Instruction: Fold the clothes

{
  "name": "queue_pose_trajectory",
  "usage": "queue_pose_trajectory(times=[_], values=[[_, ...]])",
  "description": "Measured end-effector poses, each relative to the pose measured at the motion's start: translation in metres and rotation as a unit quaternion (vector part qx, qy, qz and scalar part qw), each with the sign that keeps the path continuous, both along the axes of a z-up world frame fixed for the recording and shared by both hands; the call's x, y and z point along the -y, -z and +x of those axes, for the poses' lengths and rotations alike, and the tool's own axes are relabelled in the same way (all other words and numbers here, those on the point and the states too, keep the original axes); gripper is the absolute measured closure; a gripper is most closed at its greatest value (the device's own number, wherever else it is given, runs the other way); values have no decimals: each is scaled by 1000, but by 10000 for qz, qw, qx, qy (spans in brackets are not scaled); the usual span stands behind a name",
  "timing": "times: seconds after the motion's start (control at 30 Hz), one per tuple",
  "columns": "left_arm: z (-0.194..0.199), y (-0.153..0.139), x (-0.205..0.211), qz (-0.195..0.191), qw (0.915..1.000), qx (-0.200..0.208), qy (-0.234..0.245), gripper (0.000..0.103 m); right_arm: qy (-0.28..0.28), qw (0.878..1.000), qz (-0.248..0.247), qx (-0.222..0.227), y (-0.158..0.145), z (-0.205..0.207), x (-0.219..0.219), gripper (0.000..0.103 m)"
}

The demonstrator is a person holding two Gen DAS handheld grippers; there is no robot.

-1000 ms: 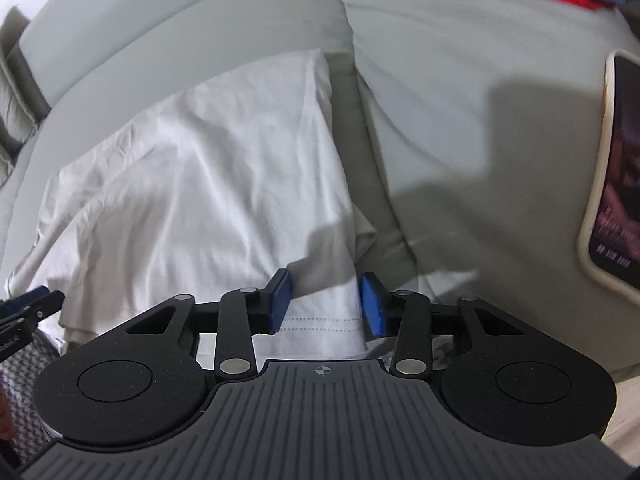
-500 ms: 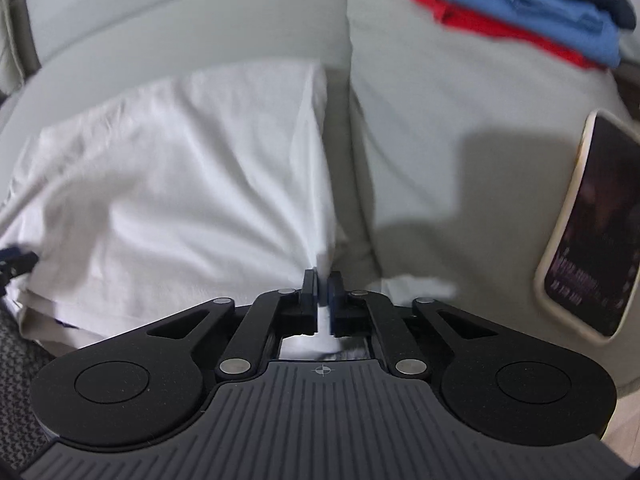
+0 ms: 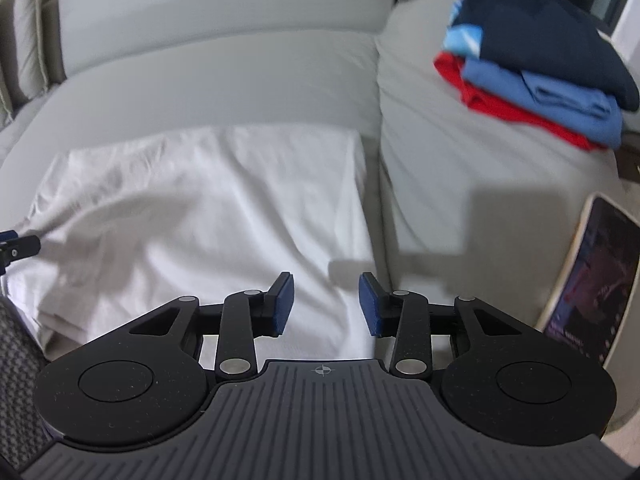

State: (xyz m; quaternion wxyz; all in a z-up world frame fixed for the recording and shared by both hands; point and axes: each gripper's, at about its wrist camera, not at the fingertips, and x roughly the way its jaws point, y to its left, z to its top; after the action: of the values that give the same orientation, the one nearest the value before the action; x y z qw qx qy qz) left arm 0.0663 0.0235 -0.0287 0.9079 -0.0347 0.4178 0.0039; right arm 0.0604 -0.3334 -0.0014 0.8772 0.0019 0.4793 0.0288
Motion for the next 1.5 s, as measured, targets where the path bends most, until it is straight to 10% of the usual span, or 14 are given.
queue_pose_trajectory(times=[0.37,0.87,1.0,1.1,1.5], values=[[74,11,-32,226,9986,57,-472,56,214,9968,189,751,7,41,3,64],[129,45,-36,501,9976,-395,-254,60,649,9958,502,402,47,145,25,70],[129,52,-39,384,9981,-449,-147,85,799,9939,731,184,62,158,30,73],[126,50,-37,441,9985,-320,51,98,831,9921,933,98,66,161,33,100],[159,64,-39,799,9949,-502,346,97,443,9983,-47,362,68,175,10,103]])
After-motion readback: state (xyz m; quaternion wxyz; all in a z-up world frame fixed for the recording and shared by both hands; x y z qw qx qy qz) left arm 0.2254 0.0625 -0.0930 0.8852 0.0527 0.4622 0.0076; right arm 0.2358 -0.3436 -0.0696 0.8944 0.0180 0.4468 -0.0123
